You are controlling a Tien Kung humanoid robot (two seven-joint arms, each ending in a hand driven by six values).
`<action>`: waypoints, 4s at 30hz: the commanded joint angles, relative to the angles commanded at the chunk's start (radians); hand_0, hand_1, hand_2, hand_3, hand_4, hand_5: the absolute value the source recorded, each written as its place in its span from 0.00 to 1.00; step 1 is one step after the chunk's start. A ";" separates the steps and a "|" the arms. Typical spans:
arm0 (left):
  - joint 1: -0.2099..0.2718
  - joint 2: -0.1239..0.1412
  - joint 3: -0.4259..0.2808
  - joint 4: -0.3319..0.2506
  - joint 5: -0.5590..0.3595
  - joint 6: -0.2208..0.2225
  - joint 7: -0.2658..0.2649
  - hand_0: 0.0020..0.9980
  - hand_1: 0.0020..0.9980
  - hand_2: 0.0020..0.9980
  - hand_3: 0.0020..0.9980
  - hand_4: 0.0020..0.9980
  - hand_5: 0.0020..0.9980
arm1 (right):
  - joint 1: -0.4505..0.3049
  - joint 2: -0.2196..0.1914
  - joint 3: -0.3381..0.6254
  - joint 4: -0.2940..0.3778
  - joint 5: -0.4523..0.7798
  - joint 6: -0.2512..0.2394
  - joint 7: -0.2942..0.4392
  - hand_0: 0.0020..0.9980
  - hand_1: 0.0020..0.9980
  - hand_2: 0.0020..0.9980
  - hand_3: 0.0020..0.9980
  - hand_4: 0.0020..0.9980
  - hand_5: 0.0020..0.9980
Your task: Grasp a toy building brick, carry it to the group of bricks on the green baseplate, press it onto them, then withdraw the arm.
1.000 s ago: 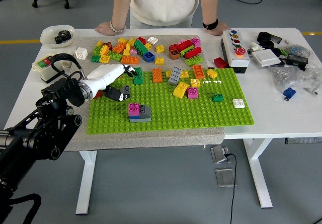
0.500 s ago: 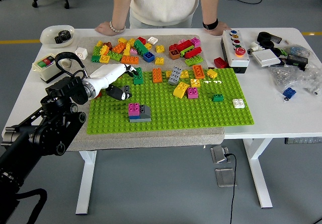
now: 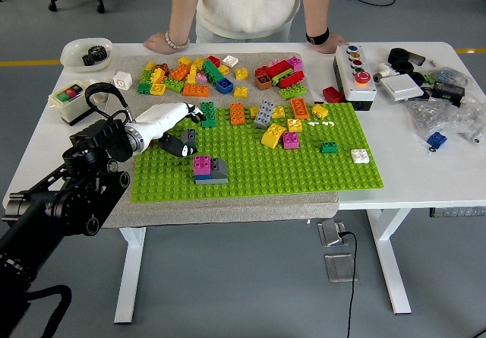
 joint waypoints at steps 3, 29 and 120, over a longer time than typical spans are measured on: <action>-0.004 -0.001 0.003 0.012 0.000 0.001 0.001 0.87 0.83 0.76 0.77 0.84 0.11 | 0.000 0.000 -0.001 0.000 -0.001 0.000 0.000 0.74 0.64 0.69 0.56 0.82 0.50; -0.044 0.006 0.044 0.091 0.000 0.039 -0.007 0.83 0.78 0.67 0.62 0.67 0.07 | 0.002 -0.001 -0.004 0.000 -0.001 0.001 0.001 0.74 0.64 0.69 0.56 0.82 0.50; -0.066 0.000 0.069 0.115 0.000 0.084 0.001 0.62 0.60 0.55 0.54 0.33 0.00 | 0.002 -0.001 -0.001 0.000 0.004 0.000 0.001 0.74 0.64 0.69 0.56 0.82 0.50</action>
